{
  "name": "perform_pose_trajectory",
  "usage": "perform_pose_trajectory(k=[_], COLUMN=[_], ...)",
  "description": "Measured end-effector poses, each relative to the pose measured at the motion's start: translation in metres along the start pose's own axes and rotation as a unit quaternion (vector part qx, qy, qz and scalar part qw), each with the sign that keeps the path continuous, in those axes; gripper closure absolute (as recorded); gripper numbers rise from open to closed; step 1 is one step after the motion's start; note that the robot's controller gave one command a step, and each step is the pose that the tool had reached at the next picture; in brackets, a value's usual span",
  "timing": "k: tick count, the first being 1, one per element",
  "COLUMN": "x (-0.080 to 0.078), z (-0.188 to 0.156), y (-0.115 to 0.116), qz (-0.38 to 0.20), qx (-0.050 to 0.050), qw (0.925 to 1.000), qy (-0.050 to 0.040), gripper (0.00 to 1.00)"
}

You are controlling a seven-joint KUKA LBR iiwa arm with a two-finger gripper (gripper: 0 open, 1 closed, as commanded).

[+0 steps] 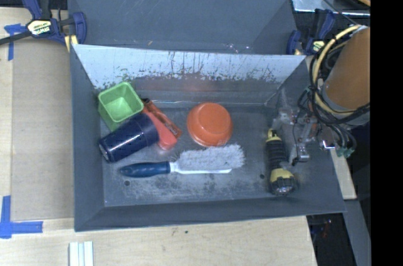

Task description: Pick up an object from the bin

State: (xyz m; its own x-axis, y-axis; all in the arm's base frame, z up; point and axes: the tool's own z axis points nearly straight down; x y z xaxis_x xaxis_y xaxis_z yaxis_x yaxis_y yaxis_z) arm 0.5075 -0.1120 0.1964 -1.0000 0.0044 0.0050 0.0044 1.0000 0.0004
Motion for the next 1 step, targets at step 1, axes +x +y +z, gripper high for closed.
perform_pose_trajectory(k=[1], x=[-0.0018], z=[-0.0046], y=[0.0007], qz=[-0.002], qx=[0.001], qw=[1.0], qy=[-0.0043], gripper=[0.0])
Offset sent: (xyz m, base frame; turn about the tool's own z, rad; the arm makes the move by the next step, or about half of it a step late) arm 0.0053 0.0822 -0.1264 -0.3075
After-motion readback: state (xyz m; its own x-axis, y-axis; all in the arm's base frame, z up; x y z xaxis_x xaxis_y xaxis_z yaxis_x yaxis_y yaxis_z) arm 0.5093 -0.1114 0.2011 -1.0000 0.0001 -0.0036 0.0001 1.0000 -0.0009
